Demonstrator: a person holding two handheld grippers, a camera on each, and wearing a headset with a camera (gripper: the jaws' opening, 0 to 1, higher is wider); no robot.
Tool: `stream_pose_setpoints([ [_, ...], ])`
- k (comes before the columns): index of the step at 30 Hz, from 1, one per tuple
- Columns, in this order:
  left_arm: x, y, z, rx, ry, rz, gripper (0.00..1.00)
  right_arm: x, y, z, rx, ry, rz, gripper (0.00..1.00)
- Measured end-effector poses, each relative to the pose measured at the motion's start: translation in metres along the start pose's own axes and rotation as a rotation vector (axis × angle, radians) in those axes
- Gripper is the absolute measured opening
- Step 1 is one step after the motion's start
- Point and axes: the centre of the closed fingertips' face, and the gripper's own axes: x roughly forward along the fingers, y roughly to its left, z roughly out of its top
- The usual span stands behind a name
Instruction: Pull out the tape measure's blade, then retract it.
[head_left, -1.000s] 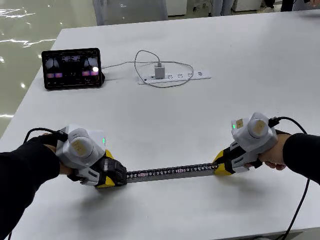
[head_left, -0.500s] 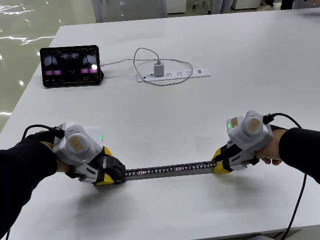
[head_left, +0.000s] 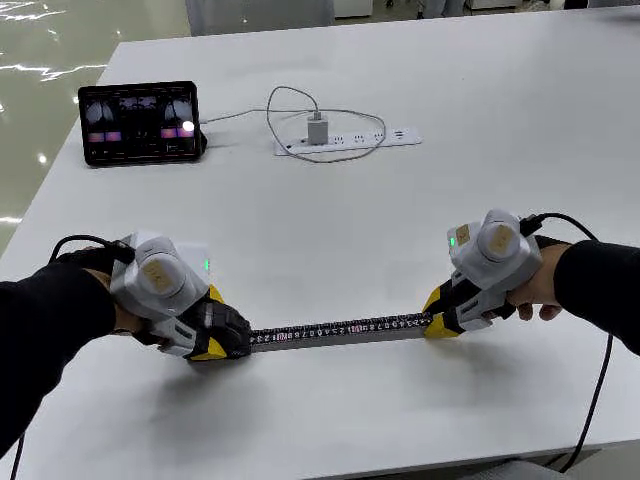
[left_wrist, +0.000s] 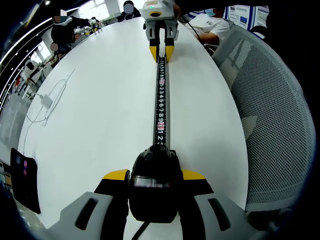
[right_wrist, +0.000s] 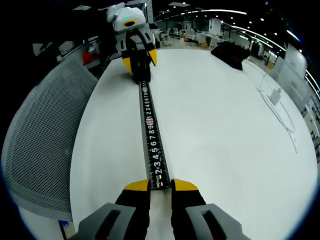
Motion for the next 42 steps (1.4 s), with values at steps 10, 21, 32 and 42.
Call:
stream_pose_setpoints([
  [10, -0.003, -0.001, 0.002, -0.026, -0.004, -0.019, 0.33, -0.002, 0.004, 0.0, -0.062, 0.034, 0.004, 0.14],
  [21, -0.012, 0.002, 0.0, -0.027, 0.003, -0.018, 0.34, -0.008, 0.007, 0.007, -0.068, 0.049, -0.001, 0.2],
  [32, -0.016, 0.001, 0.0, -0.061, -0.025, -0.007, 0.5, -0.01, 0.01, 0.006, -0.048, 0.05, -0.005, 0.28],
  [42, -0.015, 0.002, -0.004, -0.094, -0.031, 0.01, 0.65, -0.015, 0.01, -0.002, 0.015, 0.052, -0.027, 0.4],
])
